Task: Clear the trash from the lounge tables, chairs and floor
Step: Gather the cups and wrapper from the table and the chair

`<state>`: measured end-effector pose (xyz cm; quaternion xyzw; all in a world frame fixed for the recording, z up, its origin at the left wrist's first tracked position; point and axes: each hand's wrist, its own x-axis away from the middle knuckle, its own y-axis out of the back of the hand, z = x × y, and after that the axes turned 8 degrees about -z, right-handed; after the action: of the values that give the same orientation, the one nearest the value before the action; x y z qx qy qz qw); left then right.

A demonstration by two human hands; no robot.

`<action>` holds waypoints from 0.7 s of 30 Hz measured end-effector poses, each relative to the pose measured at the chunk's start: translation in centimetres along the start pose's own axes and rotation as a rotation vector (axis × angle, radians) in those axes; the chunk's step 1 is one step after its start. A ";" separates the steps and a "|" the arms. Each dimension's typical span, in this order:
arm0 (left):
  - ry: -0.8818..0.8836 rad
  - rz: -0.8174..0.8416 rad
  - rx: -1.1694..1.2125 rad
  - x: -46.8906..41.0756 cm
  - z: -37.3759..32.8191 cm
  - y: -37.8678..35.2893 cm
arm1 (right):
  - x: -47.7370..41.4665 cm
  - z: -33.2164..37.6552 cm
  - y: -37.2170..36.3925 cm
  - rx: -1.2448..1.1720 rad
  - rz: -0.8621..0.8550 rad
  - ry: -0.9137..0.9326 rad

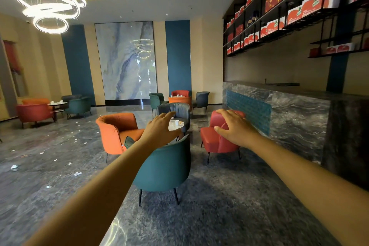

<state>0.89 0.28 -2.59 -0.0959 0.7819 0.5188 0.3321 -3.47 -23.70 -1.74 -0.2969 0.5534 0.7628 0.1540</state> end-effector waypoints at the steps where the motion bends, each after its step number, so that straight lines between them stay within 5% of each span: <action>1: 0.007 -0.026 0.053 0.3 -0.2 -0.1 | 0.3 0.2 0.0 -0.038 -0.015 -0.002; 9: -0.022 -0.175 0.364 5.2 -1.3 -2.0 | 5.1 0.4 -2.6 -0.326 -0.169 0.029; 21: 0.130 -0.097 0.505 13.2 -1.3 -9.3 | 14.6 -5.1 -9.8 -0.566 -0.041 -0.216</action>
<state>-5.07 -2.40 -17.35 -0.0806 0.9008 0.2832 0.3190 -7.81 -26.52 -19.28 -0.2563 0.2929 0.9106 0.1387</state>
